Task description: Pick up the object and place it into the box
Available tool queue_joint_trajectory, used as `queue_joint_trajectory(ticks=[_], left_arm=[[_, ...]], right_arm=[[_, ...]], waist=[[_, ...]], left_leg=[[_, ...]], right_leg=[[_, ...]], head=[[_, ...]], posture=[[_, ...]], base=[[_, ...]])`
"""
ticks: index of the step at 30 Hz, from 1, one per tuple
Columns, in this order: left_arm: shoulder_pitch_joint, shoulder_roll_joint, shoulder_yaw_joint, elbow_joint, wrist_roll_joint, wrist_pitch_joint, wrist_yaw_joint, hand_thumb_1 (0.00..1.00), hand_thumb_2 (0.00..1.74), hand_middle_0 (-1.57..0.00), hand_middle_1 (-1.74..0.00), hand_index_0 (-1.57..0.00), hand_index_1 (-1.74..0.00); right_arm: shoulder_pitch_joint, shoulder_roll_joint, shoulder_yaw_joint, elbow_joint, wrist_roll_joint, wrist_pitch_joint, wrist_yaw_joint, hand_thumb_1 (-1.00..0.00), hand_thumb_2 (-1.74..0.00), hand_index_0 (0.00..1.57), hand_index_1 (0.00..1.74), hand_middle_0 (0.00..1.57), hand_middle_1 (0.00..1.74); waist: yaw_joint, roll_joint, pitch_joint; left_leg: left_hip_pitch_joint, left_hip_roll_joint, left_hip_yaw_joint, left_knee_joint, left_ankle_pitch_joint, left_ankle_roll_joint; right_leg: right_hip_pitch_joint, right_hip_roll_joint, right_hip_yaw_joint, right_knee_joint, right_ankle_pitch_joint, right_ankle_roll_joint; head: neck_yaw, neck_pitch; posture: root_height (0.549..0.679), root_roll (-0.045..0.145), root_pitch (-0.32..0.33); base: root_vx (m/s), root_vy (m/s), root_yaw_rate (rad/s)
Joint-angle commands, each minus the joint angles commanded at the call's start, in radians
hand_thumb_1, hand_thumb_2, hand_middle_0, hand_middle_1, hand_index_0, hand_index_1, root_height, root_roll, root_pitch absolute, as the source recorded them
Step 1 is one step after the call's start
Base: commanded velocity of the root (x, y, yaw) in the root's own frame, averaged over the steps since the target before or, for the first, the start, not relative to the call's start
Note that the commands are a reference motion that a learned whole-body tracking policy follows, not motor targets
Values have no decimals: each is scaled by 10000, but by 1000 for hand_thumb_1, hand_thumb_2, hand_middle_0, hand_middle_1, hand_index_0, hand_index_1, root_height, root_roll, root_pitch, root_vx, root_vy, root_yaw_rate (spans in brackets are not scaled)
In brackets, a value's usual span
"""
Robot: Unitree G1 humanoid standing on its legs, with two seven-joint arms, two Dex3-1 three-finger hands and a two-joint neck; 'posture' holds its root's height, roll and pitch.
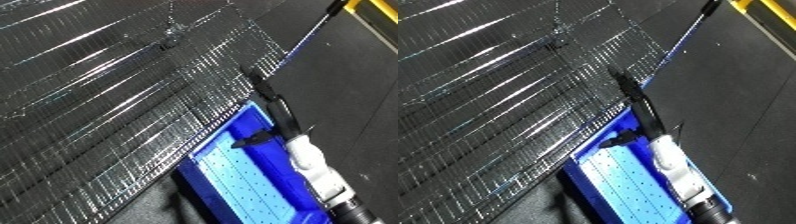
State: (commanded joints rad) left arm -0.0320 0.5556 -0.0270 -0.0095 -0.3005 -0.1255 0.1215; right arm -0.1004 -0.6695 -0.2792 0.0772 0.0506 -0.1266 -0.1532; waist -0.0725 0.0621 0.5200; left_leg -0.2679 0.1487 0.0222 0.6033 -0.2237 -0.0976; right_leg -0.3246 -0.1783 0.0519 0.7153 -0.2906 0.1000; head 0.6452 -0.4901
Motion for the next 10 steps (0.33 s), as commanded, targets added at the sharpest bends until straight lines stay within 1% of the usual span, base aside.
queue_joint_trajectory(ticks=[6,10], left_arm=[[-75,-193,-108,49,-66,-36,70,1000,1740,-1570,-1740,-1570,-1740],[-162,-324,-197,108,-66,-39,157,1000,1740,-1570,-1740,-1570,-1740]], right_arm=[[-699,108,783,-228,-41,-11,72,0,0,0,0,0,0],[-1138,161,1276,-270,-70,2,87,0,0,0,0,0,0]], waist=[[294,-117,-42],[473,-180,-31]], left_leg=[[-9,-35,-140,-54,61,-31],[-72,-68,-228,-52,106,-52]], right_leg=[[93,-4,-113,21,-82,-13],[84,-14,-185,96,-146,-29]], head=[[-1669,203],[-2793,435]], posture=[[643,55,-57],[642,54,-58]], base=[[1,-11,114],[-4,-15,116]])
